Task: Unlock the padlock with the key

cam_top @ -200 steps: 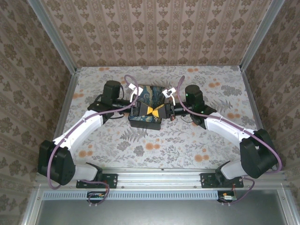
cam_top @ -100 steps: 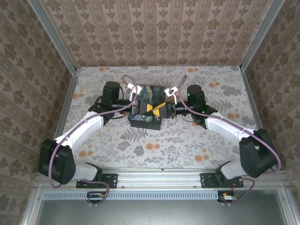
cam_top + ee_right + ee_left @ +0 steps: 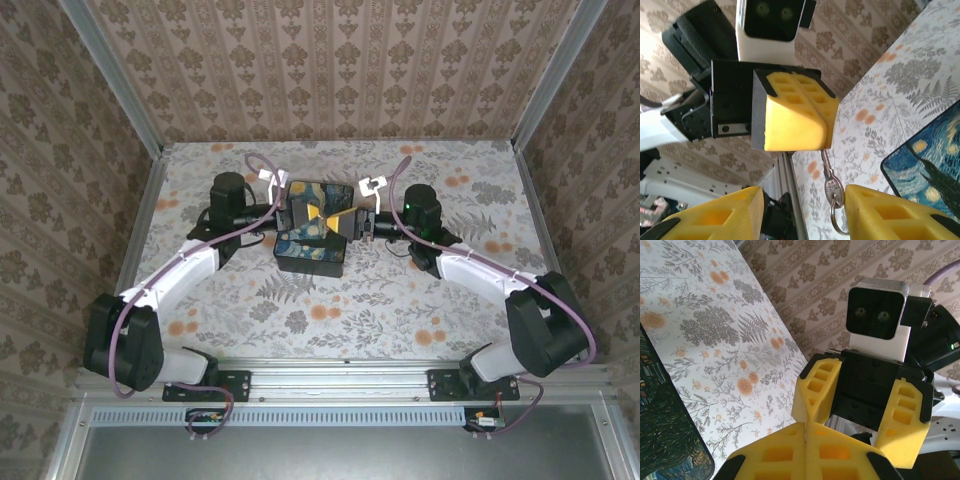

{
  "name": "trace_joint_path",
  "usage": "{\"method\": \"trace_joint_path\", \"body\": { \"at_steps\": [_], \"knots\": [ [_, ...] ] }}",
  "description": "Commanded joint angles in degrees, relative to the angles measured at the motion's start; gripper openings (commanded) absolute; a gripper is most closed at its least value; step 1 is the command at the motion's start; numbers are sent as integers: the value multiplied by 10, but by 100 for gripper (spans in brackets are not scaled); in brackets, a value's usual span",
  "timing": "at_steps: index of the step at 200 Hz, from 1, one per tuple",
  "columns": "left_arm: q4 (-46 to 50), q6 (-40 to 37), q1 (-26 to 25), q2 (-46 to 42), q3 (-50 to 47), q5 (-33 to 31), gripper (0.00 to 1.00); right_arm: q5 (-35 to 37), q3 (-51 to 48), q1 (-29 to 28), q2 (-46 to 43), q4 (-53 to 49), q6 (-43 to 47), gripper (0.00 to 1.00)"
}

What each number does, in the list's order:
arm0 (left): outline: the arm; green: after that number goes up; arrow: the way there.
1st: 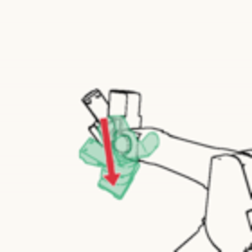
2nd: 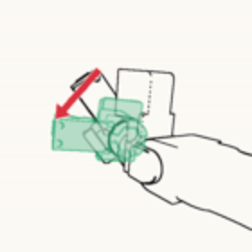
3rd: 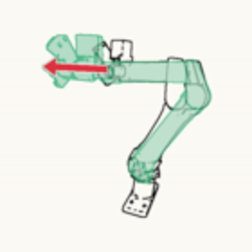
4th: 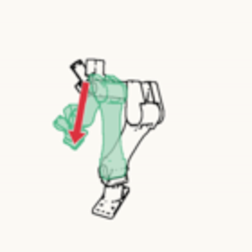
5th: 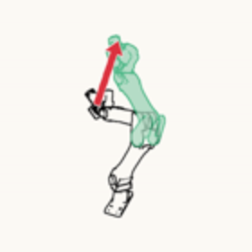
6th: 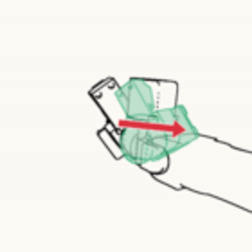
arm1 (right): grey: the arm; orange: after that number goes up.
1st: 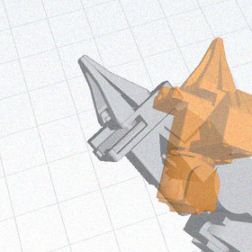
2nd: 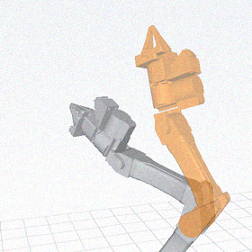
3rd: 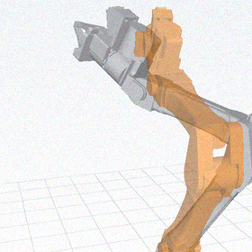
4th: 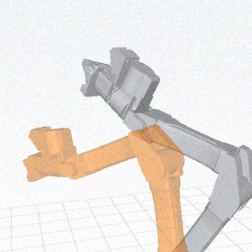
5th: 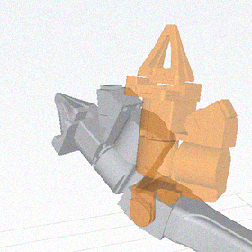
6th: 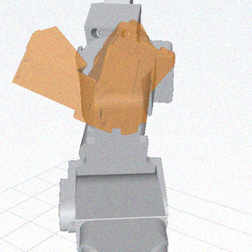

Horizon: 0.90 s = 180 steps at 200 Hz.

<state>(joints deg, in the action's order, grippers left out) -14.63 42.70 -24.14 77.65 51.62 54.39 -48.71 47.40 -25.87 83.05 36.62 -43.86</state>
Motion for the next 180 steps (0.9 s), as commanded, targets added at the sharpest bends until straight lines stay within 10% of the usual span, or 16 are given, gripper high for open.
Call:
{"method": "trace_joint_path", "body": {
  "at_steps": [1,180],
  "knots": [
    [-39,27,6,-9,-11,-2,0,29,-6,2,17,57,-49,46],
    [-87,64,15,-8,-22,-2,0,30,-3,-9,67,124,-101,40]
  ]
}}
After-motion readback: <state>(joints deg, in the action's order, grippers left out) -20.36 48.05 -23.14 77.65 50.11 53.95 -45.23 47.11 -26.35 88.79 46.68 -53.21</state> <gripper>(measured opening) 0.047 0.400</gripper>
